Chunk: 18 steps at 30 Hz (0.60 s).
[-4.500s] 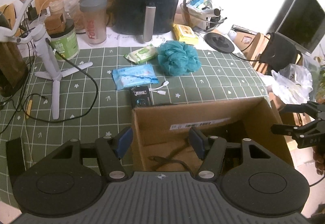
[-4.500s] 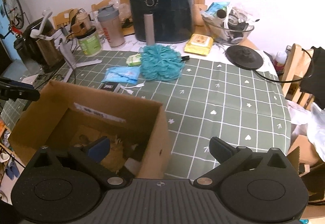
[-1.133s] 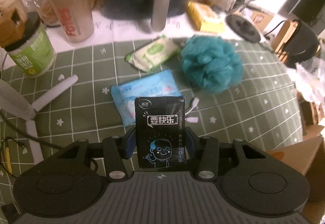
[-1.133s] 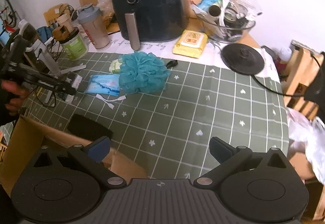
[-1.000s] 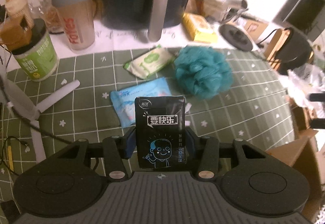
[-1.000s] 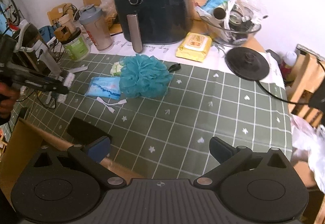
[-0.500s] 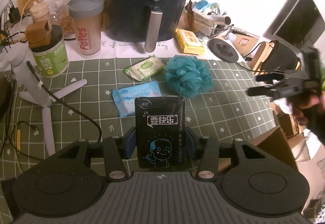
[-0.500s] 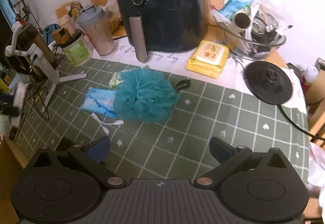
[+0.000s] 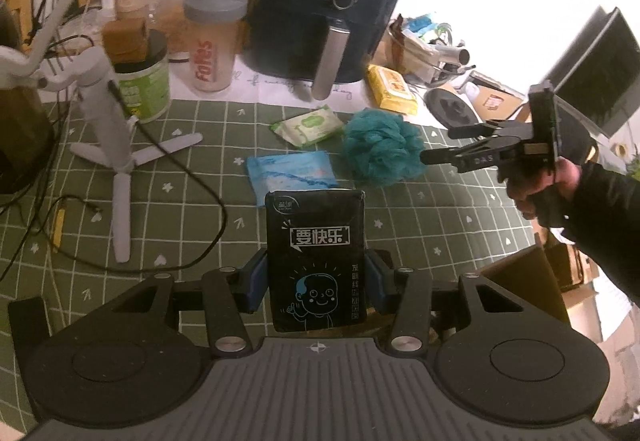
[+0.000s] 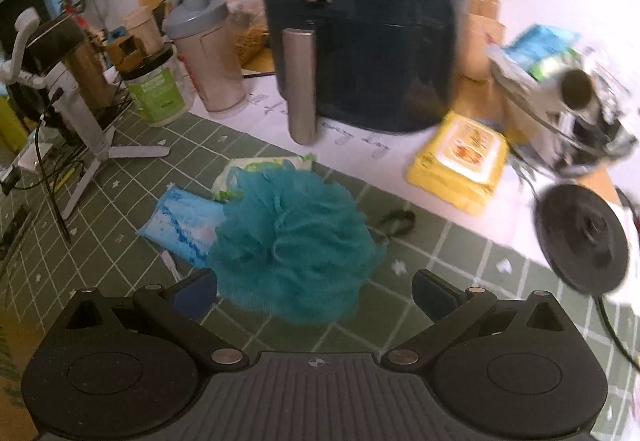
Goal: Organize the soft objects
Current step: 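Lift the black packet with the left gripper while the right grasps the teal loofah, then lift the teal loofah with the right gripper while the left carries the packet toward the box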
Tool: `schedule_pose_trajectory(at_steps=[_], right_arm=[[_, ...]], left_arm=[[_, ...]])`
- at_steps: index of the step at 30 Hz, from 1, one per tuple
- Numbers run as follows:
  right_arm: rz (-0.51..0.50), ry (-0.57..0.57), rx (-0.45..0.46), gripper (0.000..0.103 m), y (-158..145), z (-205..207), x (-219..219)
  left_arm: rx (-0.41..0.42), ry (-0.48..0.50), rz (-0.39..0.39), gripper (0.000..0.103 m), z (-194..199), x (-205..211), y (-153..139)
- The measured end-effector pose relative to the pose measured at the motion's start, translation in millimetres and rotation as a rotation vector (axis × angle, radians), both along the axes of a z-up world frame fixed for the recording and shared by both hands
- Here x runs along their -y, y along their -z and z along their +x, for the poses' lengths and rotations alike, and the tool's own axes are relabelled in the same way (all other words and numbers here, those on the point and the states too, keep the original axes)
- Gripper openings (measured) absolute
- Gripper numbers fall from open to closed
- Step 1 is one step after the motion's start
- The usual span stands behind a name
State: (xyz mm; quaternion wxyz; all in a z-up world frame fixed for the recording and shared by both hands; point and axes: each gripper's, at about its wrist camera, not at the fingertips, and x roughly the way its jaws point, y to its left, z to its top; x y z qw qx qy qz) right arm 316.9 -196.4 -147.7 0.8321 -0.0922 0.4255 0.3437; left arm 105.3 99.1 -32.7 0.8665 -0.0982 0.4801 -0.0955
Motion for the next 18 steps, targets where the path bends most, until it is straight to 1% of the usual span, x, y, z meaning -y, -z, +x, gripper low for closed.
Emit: schedule_pose_trajectory(at_steps=[4,7,12,14,18], right_arm=[[0.016,-0.061,0.053,0.103,9.9,7.9,-16.4],[0.013,-0.087,0.061,0.103,20.2,14.1,-30.1],[0.002,-0.115,0.026,0.103,43.2,23.5,-46.8],[-0.001,-0.121,-0.001,0.103,53.9,26.9,-52.3],[-0.043,-0.123,-0.061,0.103,70.6,27.8,-62.2]], left_arm=[[-0.004,-0.028,-0.002,0.047,-6.3,-8.2,-0.3],[-0.012,-0.048,-0.002,0.047,-9.7,-13.1,1.6],[-0.027,-0.067,-0.006,0.047,-16.0,-18.3,4.9],[-0.035,-0.074,-0.010,0.047,-18.6,-19.6,6.4],[-0.048,-0.086,-0.015,0.047,-21.6,-20.6,8.9]])
